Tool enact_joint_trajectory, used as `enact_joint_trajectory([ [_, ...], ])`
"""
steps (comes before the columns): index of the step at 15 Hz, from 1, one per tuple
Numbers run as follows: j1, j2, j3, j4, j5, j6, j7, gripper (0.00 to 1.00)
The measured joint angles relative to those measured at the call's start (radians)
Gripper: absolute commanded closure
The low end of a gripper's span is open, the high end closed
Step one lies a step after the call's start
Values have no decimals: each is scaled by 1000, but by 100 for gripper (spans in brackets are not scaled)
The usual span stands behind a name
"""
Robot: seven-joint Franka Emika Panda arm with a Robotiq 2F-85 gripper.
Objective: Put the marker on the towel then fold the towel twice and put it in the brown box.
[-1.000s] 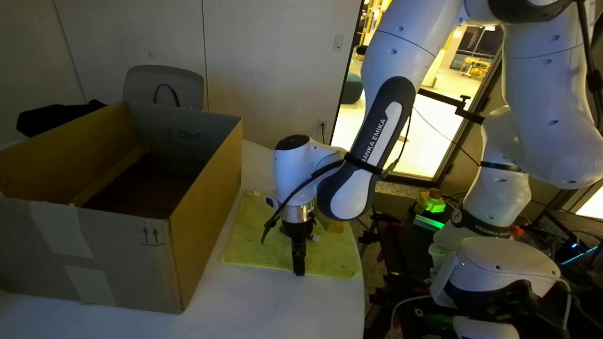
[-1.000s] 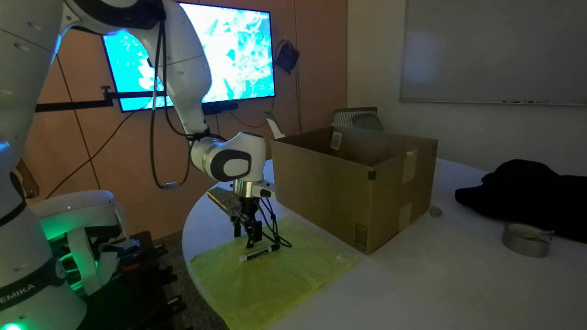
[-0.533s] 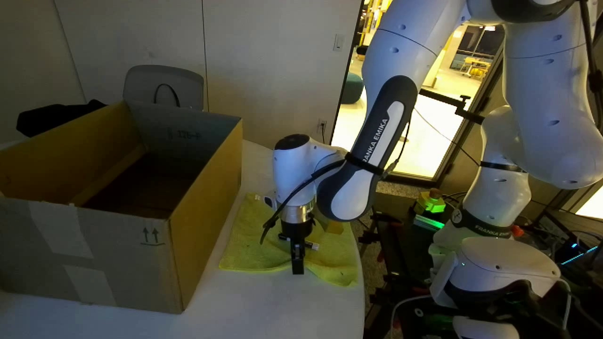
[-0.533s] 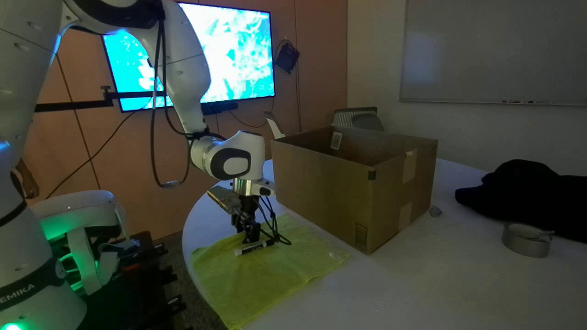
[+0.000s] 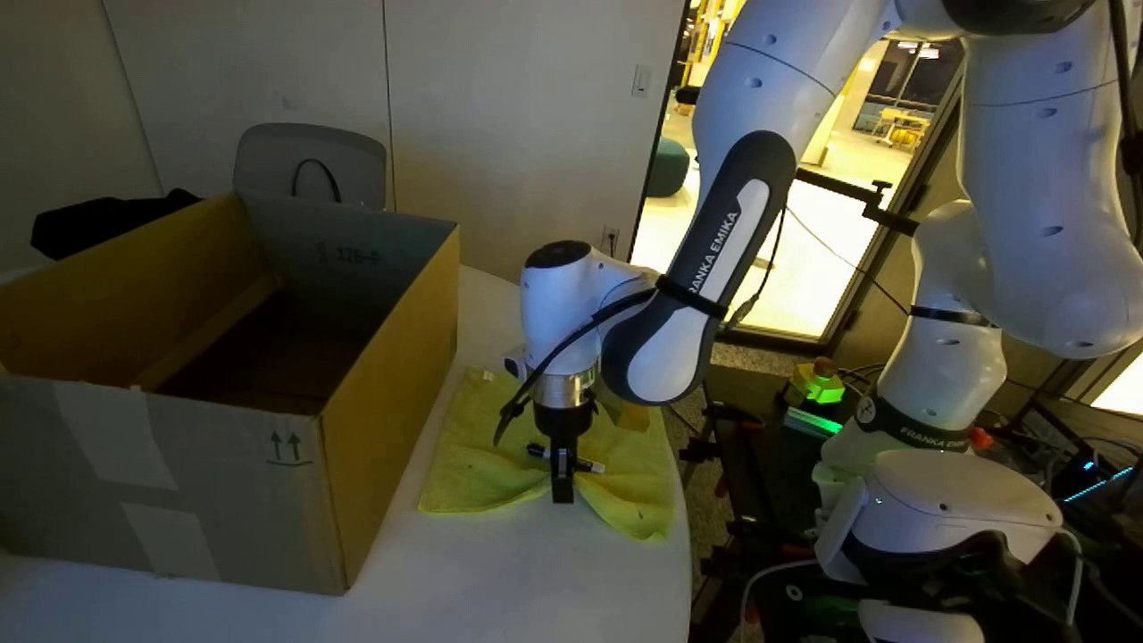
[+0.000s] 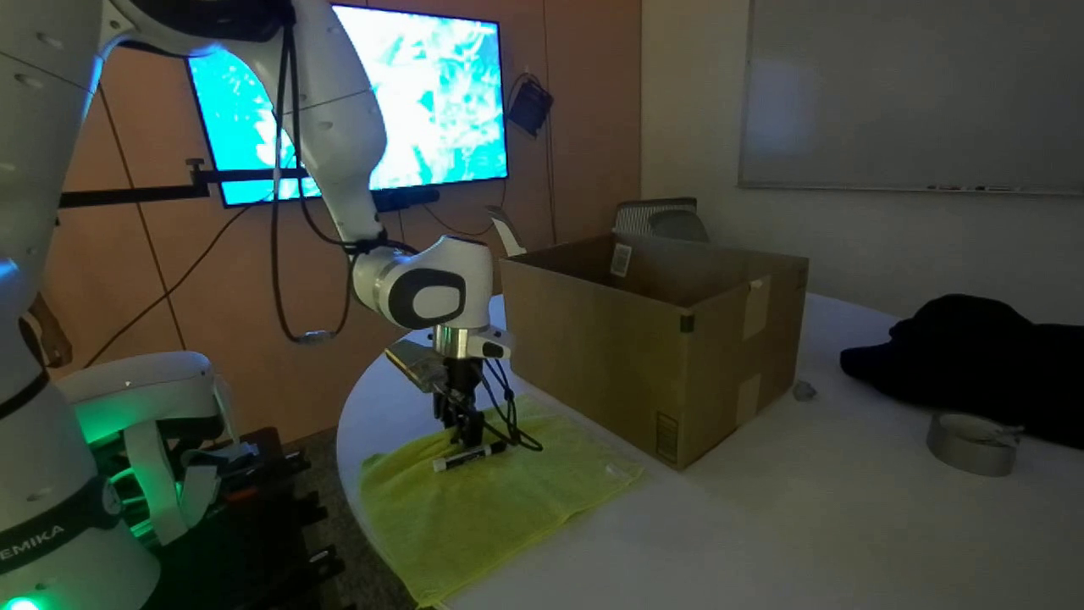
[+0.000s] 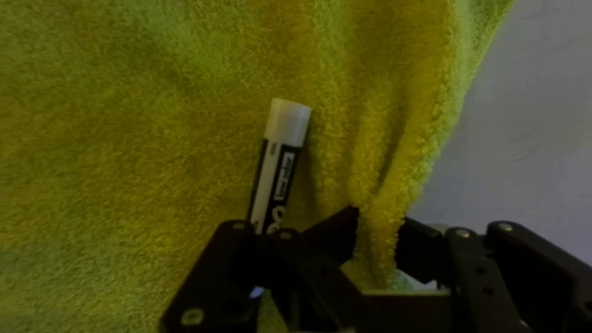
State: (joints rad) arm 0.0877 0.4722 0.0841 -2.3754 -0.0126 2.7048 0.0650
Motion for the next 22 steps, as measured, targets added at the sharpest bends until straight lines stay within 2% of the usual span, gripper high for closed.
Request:
enact_joint_trajectory([
  [5, -37, -102, -5, -67, 33, 47, 0, 95],
  [10, -82, -163, -53, -114, 89, 67, 16, 95],
  [15, -114, -157, -136, -122, 122, 66, 110, 95],
  [21, -129, -137, -195, -116, 149, 65, 252, 95],
  [22, -128, -131, -204, -114, 150, 65, 286, 68],
])
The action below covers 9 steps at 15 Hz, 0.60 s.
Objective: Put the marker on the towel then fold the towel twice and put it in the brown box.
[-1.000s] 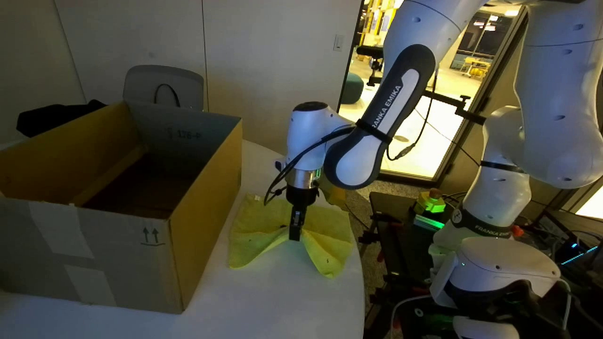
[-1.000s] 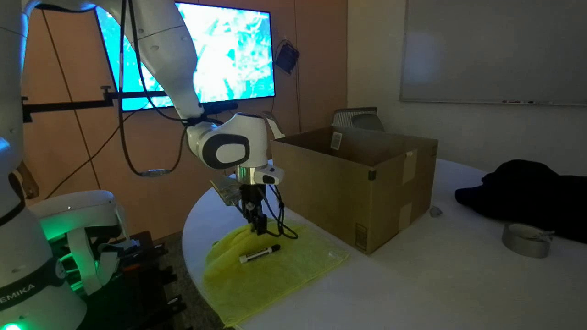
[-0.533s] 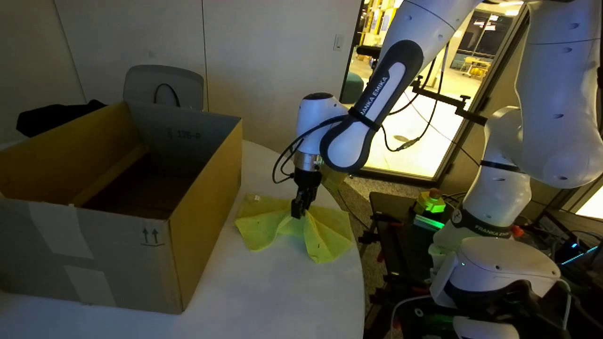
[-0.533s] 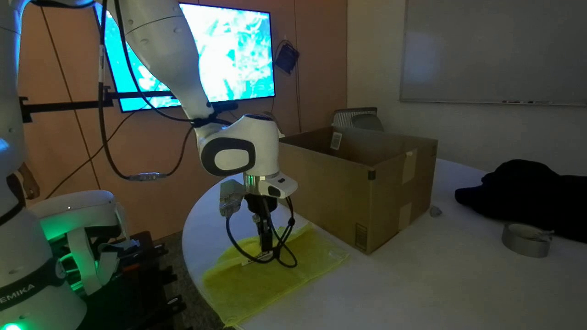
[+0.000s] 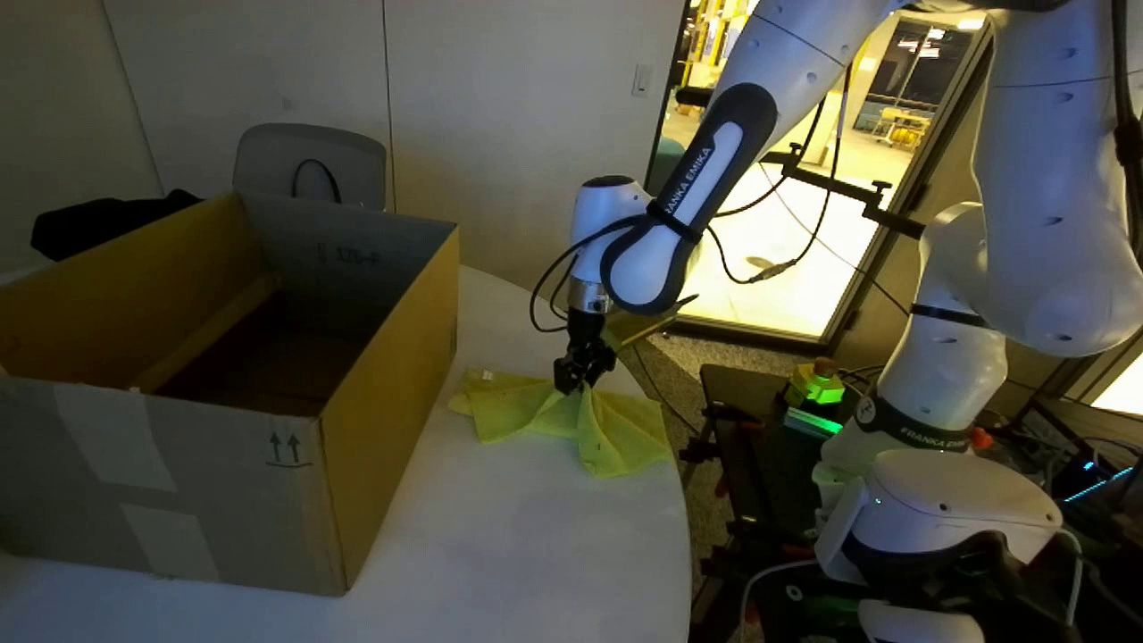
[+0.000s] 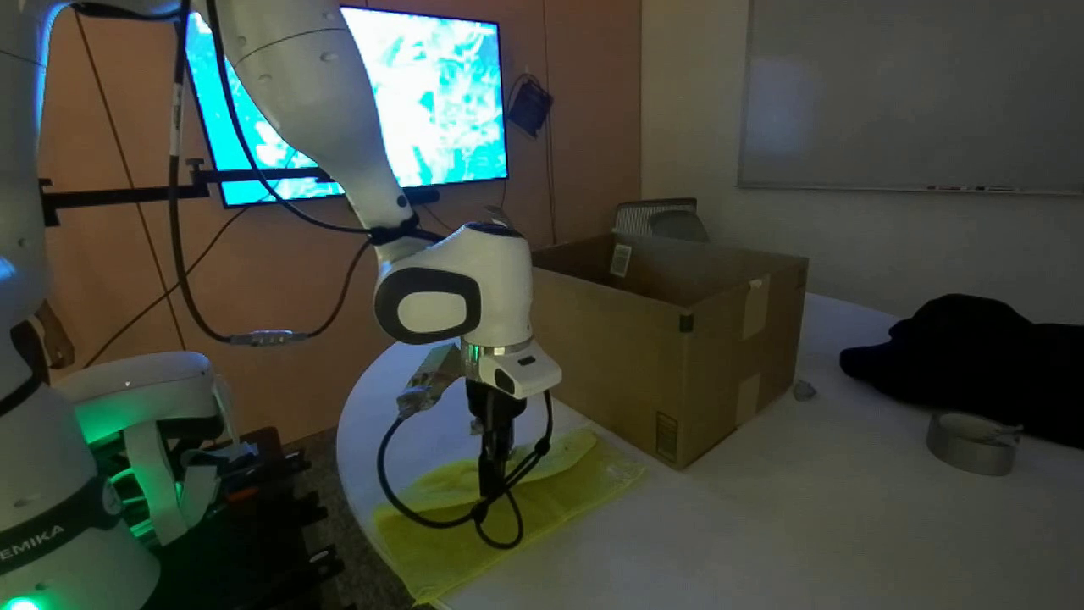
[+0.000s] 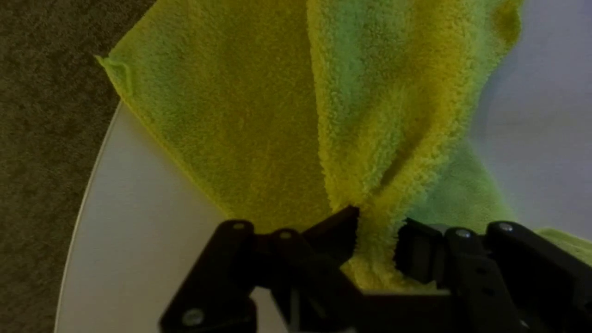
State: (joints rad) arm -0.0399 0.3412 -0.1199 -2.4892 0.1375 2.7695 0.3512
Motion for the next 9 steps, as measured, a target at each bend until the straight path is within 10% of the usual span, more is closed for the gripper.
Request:
enact_joint_trajectory([
  [9, 0, 14, 3, 7, 38, -1, 37, 7],
])
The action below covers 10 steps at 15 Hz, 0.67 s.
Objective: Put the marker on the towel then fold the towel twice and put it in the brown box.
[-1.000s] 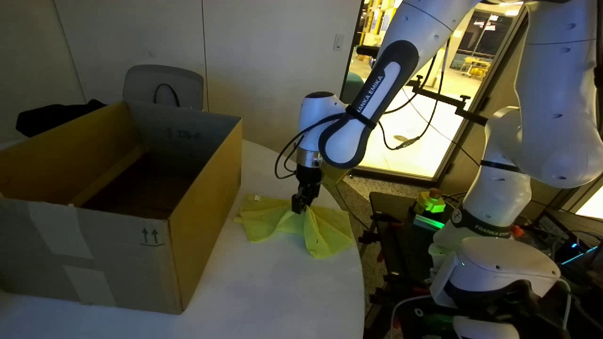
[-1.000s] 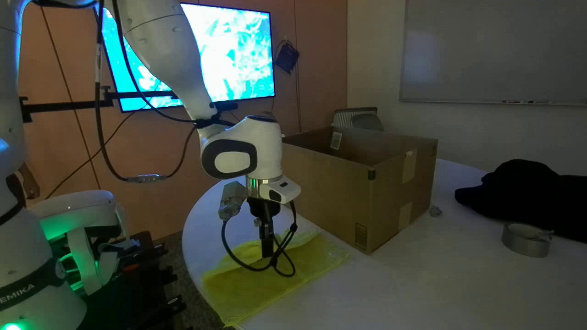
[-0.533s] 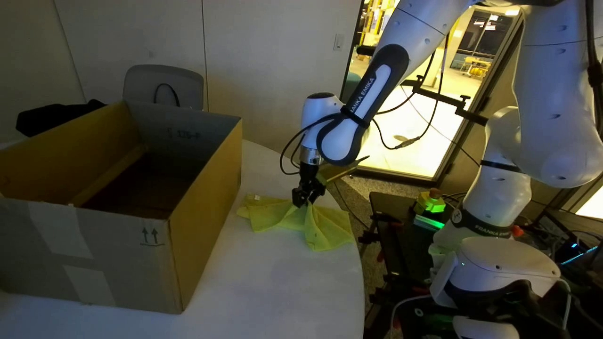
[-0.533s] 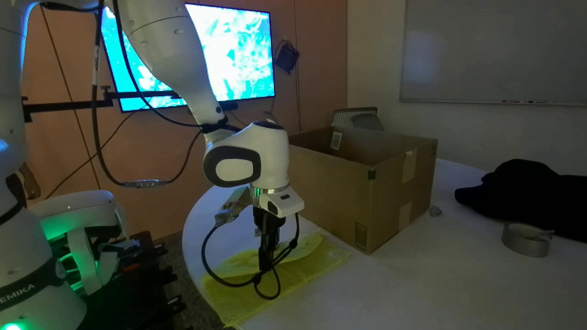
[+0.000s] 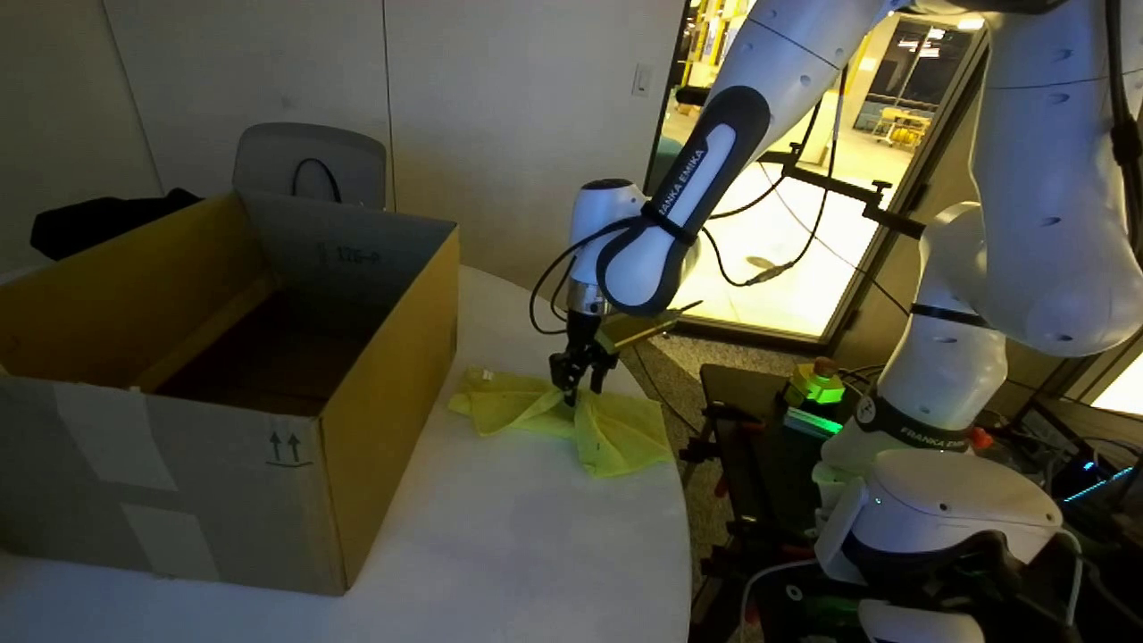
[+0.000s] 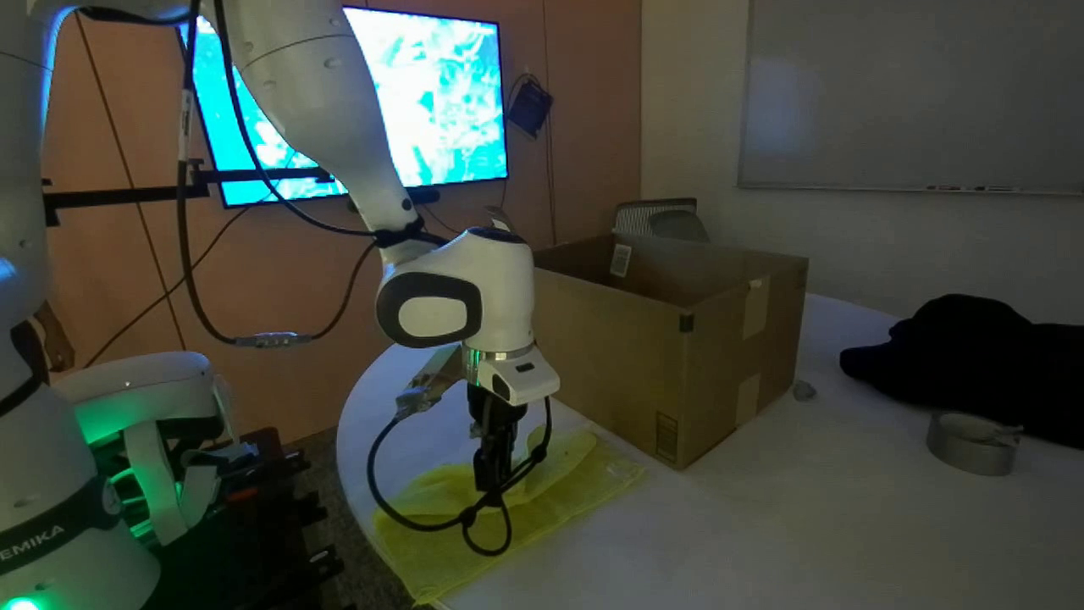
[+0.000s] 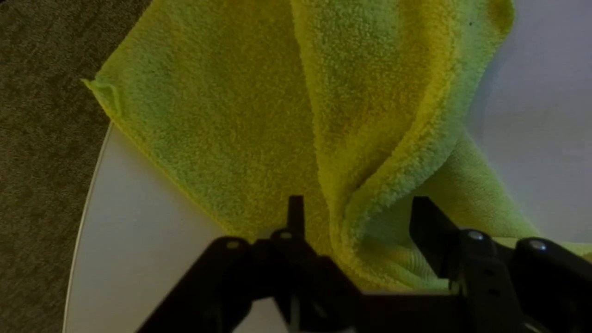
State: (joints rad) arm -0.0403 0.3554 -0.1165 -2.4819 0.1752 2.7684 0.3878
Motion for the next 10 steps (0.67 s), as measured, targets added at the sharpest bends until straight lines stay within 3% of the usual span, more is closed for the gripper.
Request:
enact_joint_trajectory([
  [1, -1, -6, 0, -3, 0, -1, -7, 0],
  [10, -53, -106, 7, -120, -1, -102, -289, 0],
])
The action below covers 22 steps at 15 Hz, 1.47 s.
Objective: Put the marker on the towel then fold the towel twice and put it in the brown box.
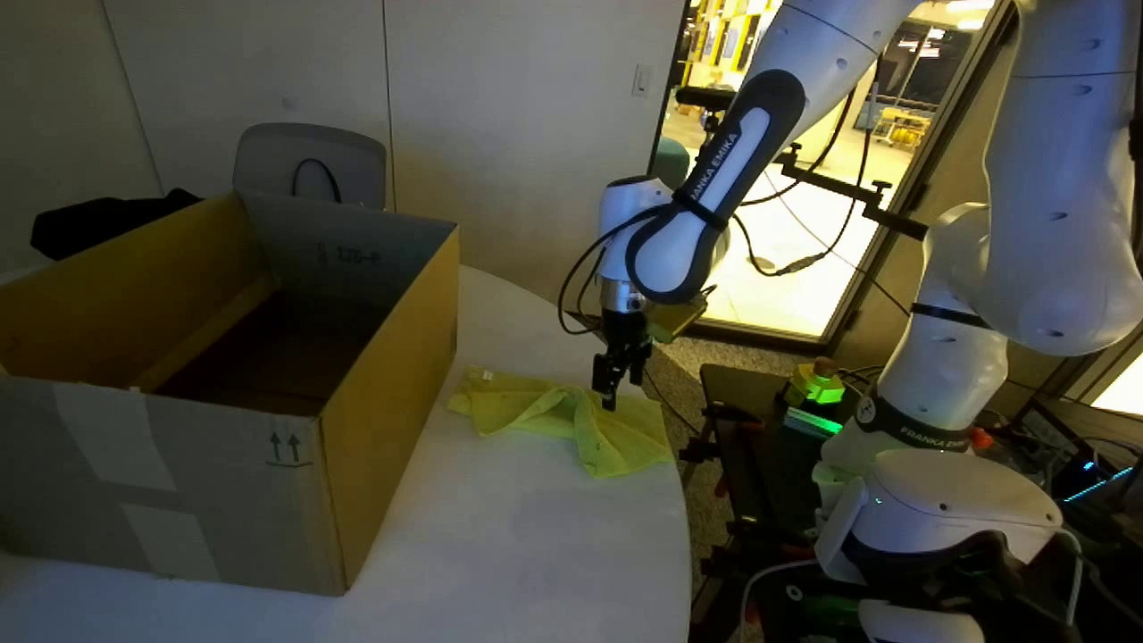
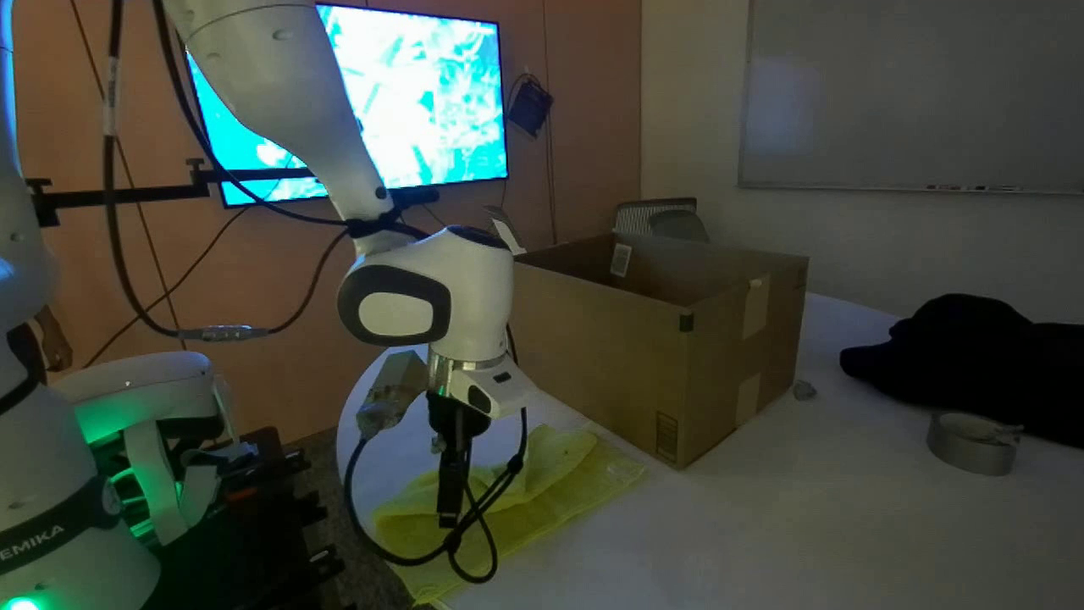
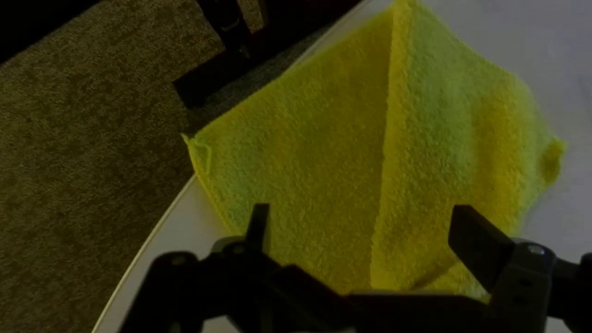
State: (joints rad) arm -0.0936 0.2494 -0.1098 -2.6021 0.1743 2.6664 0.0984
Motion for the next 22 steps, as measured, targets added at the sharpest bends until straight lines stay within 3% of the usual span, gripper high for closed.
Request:
enact_joint_trajectory([
  [6, 2, 9, 2, -81, -135, 9, -124, 0],
  [14, 7, 85, 1, -144, -234, 319, -135, 0],
  [20, 21, 146, -11, -144, -241, 422, -150, 0],
  [21, 27, 148, -16, -145, -241, 425, -153, 21],
  [22, 34, 149, -22, -145, -241, 426, -154, 27],
])
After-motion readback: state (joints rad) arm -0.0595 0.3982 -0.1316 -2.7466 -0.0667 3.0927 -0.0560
